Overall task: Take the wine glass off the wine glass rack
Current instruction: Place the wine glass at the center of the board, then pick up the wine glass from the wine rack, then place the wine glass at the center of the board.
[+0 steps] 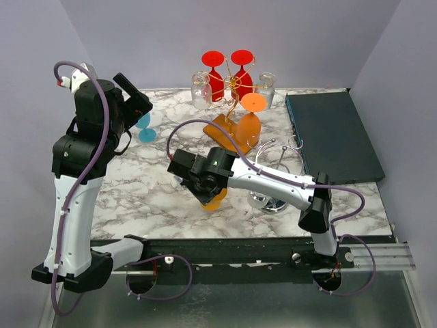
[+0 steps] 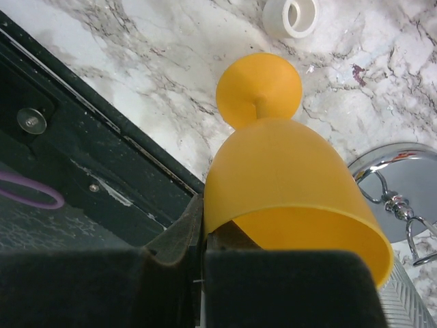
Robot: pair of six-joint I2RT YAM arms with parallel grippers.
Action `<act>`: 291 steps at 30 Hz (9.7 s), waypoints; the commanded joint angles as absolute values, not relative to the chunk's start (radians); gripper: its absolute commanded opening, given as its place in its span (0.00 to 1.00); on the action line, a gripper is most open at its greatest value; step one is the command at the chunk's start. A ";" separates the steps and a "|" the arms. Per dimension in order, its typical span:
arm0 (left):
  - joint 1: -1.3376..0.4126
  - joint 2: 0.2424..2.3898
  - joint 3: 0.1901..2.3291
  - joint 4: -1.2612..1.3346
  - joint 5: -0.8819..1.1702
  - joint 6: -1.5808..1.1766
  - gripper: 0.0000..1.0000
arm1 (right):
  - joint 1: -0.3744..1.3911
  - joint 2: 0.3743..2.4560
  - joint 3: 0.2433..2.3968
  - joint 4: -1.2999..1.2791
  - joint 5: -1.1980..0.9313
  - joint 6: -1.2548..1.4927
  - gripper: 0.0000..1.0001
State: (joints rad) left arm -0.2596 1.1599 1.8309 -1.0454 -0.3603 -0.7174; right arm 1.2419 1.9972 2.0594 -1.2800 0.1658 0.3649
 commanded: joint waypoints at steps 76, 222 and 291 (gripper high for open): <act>-0.147 1.308 1.743 -0.865 0.045 -0.762 0.99 | 0.573 1.666 2.337 -0.918 -0.174 0.368 0.73; -0.146 1.282 1.597 -0.729 0.179 -0.843 0.99 | 0.186 1.521 1.564 -0.293 -0.828 1.059 0.01; -0.135 1.270 1.591 -0.725 0.228 -0.847 0.99 | 0.207 1.306 1.542 -0.459 -0.244 1.195 0.01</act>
